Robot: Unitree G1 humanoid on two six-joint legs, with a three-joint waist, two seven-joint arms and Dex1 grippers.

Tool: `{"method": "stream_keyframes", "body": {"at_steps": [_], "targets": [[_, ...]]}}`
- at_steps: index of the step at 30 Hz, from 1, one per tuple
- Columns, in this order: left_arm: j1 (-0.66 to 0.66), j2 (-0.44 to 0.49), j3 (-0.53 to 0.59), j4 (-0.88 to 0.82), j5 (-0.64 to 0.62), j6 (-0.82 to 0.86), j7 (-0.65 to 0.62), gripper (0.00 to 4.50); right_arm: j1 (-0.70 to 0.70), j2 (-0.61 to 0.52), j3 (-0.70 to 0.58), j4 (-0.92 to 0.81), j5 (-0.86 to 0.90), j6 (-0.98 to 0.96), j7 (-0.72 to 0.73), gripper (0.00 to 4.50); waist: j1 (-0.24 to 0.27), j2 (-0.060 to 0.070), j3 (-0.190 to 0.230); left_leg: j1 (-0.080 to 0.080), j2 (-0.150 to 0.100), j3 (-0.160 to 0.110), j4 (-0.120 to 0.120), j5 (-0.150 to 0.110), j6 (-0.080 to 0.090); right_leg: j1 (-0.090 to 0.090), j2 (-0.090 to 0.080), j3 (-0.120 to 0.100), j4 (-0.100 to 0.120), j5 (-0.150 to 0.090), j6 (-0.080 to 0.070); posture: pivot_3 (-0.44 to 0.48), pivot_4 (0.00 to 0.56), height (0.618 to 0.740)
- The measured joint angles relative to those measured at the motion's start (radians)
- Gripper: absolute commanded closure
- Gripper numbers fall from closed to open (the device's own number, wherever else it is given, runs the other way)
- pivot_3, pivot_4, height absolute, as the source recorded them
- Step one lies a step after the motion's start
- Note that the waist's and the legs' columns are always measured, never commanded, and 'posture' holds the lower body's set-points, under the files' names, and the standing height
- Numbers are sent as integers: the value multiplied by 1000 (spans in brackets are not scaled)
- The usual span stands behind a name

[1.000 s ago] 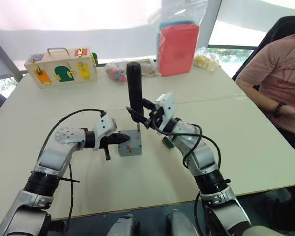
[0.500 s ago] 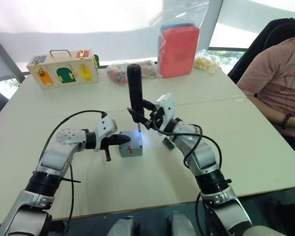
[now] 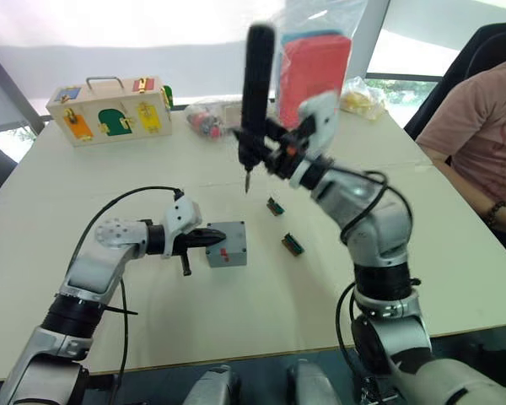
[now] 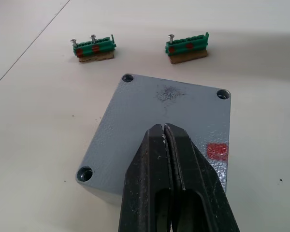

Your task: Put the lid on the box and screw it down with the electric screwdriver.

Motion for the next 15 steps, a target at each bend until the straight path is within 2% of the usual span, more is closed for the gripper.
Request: {"method": "stream_keyframes", "body": {"at_steps": [2,6,8,9,12,15], "targets": [[6,5,3,-27,-16,23,-3,4500,-15,-57,-24,-16,29,97,-15,2667,0,-1,3,0,0,0,0,-2,3,0,0,0,0,0,0,0,150,740],[17,53,47,-116,-70,65,-19,4500,-23,-277,13,21,23,396,-31,2667,0,-1,12,-3,0,0,0,-2,4,-2,-2,0,0,0,0,0,150,740],[16,72,68,-151,-98,85,-24,4500,-35,-363,68,53,10,491,-28,2667,0,0,14,-7,0,0,1,-2,3,-6,-2,0,1,0,0,0,150,740],[16,91,99,-193,-135,110,-28,4500,-52,-455,140,94,-1,579,-11,2667,-1,0,15,-14,0,1,2,1,-1,-13,-3,0,2,0,0,0,150,740],[11,111,140,-236,-187,155,-31,4500,-64,-518,208,164,-29,653,5,2667,-6,0,19,-16,0,3,2,2,-3,-16,-3,0,2,0,0,0,150,740],[-2,123,166,-278,-241,200,-30,4500,-113,-533,244,252,-34,730,33,2667,-11,-1,24,-16,0,4,3,3,-3,-17,-3,1,3,0,0,0,150,740]]}}
